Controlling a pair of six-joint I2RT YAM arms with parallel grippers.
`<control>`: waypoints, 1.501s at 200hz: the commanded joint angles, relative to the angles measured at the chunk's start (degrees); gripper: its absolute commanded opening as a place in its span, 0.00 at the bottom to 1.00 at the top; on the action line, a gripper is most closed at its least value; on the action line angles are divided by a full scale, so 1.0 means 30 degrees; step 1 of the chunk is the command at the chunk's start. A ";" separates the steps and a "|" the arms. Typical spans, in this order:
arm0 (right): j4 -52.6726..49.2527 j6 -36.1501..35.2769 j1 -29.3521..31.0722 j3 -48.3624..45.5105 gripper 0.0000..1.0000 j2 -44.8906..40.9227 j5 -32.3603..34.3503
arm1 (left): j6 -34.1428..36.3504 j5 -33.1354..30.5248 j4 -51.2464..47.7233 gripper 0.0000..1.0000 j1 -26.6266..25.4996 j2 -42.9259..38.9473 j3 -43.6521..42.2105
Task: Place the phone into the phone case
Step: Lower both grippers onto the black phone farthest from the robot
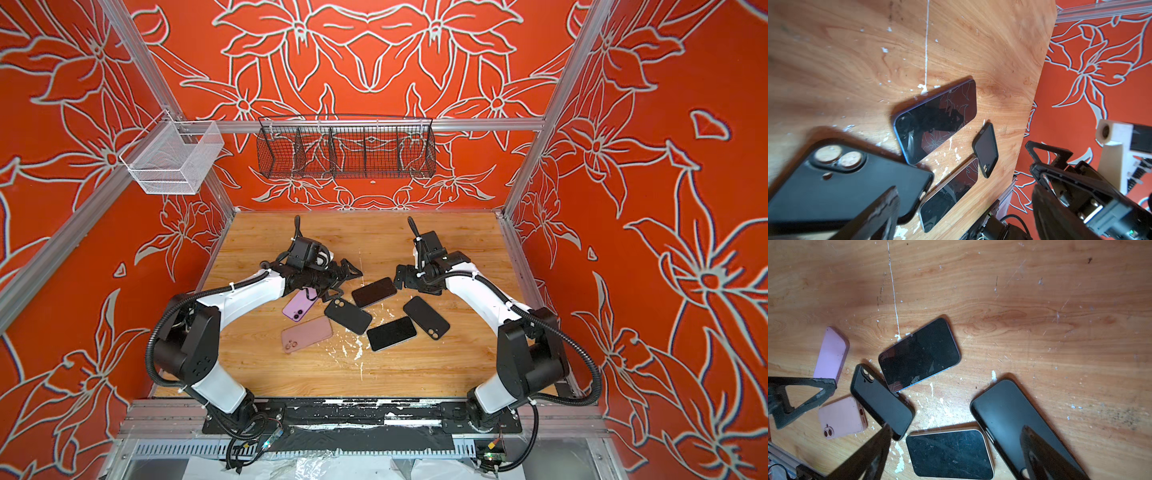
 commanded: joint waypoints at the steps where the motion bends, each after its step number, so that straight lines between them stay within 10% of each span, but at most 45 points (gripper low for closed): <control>1: 0.0254 0.0439 -0.0027 0.0401 0.98 0.0522 0.0235 | -0.0293 0.0053 -0.1901 0.97 -0.0278 0.1059 0.1489; 300: 0.2893 0.0346 -0.0123 0.1739 0.95 0.5639 -0.3286 | -0.1771 -0.1402 0.0491 0.97 -0.0489 0.5767 0.2515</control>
